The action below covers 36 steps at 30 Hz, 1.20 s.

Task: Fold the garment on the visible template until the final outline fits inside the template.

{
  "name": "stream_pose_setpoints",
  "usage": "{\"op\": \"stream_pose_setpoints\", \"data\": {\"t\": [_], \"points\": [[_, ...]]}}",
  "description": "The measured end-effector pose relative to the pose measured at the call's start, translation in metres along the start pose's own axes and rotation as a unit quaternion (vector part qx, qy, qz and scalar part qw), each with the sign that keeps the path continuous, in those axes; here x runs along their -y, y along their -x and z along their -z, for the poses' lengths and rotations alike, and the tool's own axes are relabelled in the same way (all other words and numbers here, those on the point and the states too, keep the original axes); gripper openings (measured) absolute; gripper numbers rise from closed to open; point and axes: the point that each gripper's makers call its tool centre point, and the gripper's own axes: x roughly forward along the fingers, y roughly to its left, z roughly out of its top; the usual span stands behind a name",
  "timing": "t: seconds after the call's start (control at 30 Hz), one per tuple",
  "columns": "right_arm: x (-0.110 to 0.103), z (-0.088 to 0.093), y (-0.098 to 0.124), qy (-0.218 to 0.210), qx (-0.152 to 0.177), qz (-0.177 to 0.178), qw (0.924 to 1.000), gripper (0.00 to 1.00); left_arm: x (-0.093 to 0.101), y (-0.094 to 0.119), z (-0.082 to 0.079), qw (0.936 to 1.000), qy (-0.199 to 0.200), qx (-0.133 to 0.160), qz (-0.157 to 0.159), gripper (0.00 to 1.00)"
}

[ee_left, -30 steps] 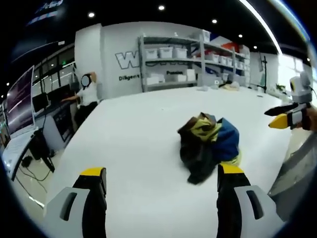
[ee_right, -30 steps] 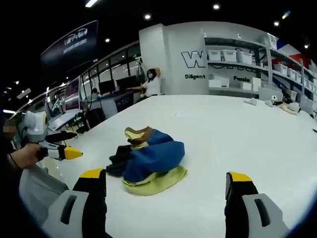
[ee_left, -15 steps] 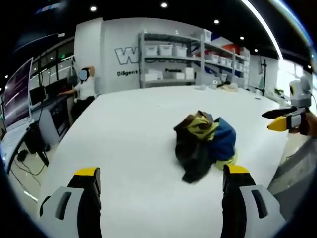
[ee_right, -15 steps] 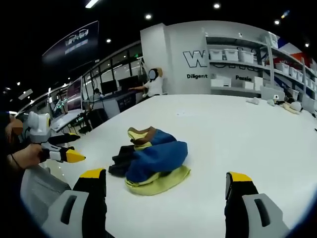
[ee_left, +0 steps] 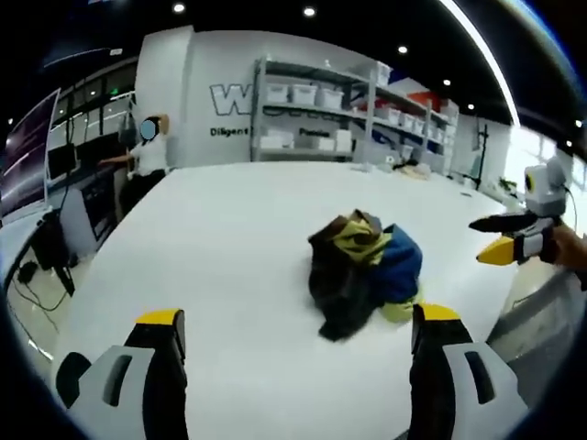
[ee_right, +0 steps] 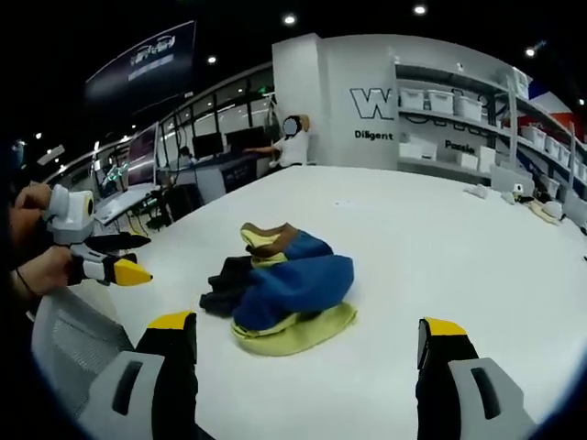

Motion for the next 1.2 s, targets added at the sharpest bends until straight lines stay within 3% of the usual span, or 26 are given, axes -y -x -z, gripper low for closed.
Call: {"op": "stream_pose_setpoints", "data": {"t": [0.07,0.3,0.4,0.63,0.93,1.0,1.1,1.2], "points": [[-0.008,-0.003,-0.003,-0.004,0.001,-0.013,0.9999,0.99,0.002,0.000,-0.006,0.9999,0.007,0.011,0.008,0.95],[-0.028,-0.014,-0.018,0.004,-0.012,-0.046,0.9988,0.91,0.004,-0.013,-0.017,0.9998,-0.013,-0.004,0.017,0.91],[-0.035,-0.022,-0.026,-0.002,-0.015,-0.064,0.9978,0.89,0.010,-0.020,-0.024,0.9994,-0.010,-0.008,0.032,0.83],[-0.042,-0.029,-0.044,0.005,-0.022,-0.078,0.9967,0.82,0.014,-0.043,-0.032,0.9982,-0.036,-0.007,0.047,0.76],[-0.049,-0.018,-0.066,0.023,-0.048,-0.089,0.9946,0.76,0.016,-0.073,-0.017,0.9968,-0.022,-0.034,0.069,0.68],[-0.049,-0.016,-0.071,0.021,-0.048,-0.087,0.9948,0.71,0.017,-0.080,-0.015,0.9962,-0.015,-0.036,0.078,0.64],[-0.045,-0.008,-0.078,0.032,-0.059,-0.079,0.9946,0.68,0.018,-0.089,-0.004,0.9945,-0.017,-0.061,0.084,0.56],[-0.041,-0.003,-0.081,0.053,-0.064,-0.070,0.9941,0.54,0.019,-0.097,0.001,0.9931,-0.012,-0.070,0.093,0.43]]}}
